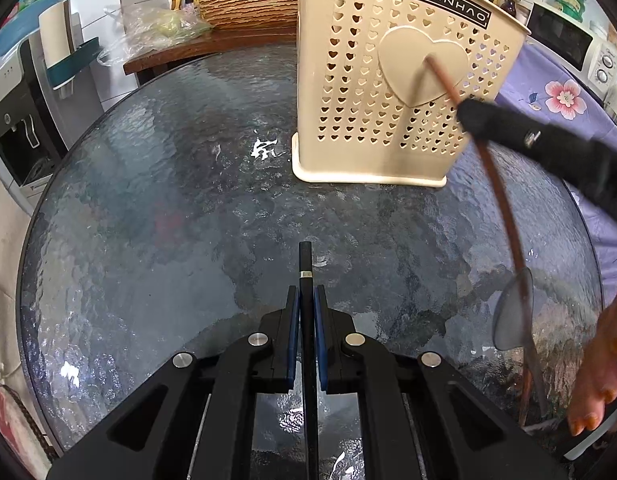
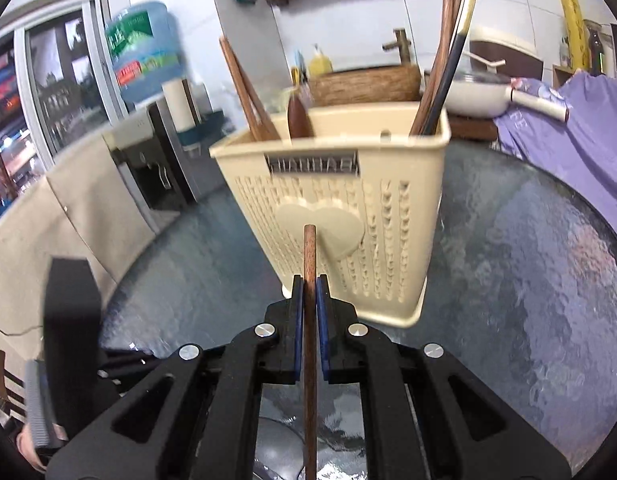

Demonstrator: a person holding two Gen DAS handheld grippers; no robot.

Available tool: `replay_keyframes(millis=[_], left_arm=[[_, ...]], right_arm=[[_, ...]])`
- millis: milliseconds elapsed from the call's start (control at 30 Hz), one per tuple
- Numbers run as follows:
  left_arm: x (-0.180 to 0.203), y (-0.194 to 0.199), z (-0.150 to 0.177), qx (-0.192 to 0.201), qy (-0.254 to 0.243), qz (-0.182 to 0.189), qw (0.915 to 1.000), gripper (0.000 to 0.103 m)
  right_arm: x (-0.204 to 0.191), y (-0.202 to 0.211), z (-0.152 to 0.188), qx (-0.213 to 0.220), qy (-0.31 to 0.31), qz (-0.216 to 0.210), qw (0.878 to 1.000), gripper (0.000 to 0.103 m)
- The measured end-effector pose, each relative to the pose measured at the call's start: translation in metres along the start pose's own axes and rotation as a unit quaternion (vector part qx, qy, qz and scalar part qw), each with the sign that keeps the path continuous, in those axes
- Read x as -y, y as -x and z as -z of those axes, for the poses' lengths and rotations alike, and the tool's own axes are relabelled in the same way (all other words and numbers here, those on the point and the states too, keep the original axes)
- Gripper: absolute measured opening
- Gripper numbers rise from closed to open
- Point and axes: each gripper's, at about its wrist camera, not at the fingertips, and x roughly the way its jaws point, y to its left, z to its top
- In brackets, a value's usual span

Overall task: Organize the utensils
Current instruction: 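Lift both chopsticks over the cream holder and lower them in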

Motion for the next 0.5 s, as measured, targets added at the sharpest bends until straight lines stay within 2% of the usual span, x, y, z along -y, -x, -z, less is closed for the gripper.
replay_keyframes(millis=[267,500], left_arm=[[-0.002,0.002,0.0,0.003,0.012,0.012,0.9999,0.007],[-0.006,0.027,-0.006,0.042,0.028,0.024,0.9984,0.007]], right_arm=[[0.005,0.023,-0.013,0.037,-0.012,-0.012,0.999,0.007],[0.008,0.047,-0.022,0.055,-0.009,-0.019,0.998,0.007]])
